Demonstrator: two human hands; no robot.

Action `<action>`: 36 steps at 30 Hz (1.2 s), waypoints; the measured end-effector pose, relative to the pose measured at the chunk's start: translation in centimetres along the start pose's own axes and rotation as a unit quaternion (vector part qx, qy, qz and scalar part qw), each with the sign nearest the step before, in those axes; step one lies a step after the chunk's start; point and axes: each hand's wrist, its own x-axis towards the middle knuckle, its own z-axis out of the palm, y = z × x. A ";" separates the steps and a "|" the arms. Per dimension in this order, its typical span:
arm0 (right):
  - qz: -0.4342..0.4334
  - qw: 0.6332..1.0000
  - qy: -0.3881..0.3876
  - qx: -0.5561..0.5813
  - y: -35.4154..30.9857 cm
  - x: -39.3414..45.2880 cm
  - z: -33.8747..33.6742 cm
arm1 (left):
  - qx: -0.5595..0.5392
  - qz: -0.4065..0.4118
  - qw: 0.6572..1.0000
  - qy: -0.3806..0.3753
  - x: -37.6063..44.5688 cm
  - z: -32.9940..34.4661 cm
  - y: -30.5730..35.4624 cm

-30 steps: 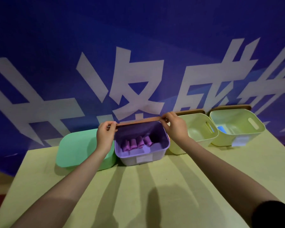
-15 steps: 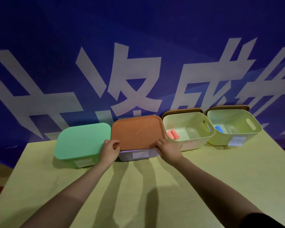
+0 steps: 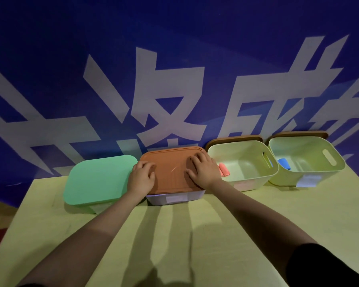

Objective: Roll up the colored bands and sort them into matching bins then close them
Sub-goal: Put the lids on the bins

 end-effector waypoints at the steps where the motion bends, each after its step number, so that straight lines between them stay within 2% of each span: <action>1: 0.001 1.000 -0.010 -0.014 -0.2 0.3 0.3 | 0.003 -0.006 1.000 -0.001 0.2 0.3 -0.1; 4: 0.004 0.999 -0.019 -0.040 -0.5 0.7 1.3 | 0.004 -0.023 1.000 0.010 0.1 0.7 -0.7; 15: -0.009 0.999 -0.027 -0.029 -0.1 0.7 2.1 | 0.073 -0.008 0.997 0.015 -1.5 1.1 -0.5; 20: -0.014 0.999 -0.024 -0.039 -0.2 0.7 2.2 | 0.119 0.017 0.993 0.022 0.2 1.0 -0.2; 24: -0.016 0.999 -0.020 -0.034 -0.2 0.6 2.2 | 0.097 0.038 0.994 0.010 2.6 1.7 -0.2; 28: -0.011 1.000 -0.018 -0.023 -0.3 0.6 2.3 | 0.135 -0.007 0.991 -0.024 3.3 3.3 0.7; 31: -0.005 1.000 -0.019 -0.018 -0.3 0.8 2.4 | 0.174 -0.006 0.985 -0.018 3.0 3.9 1.1; 36: -0.001 0.999 -0.030 -0.015 -0.4 0.9 2.6 | 0.179 0.006 0.984 0.006 2.9 4.4 0.6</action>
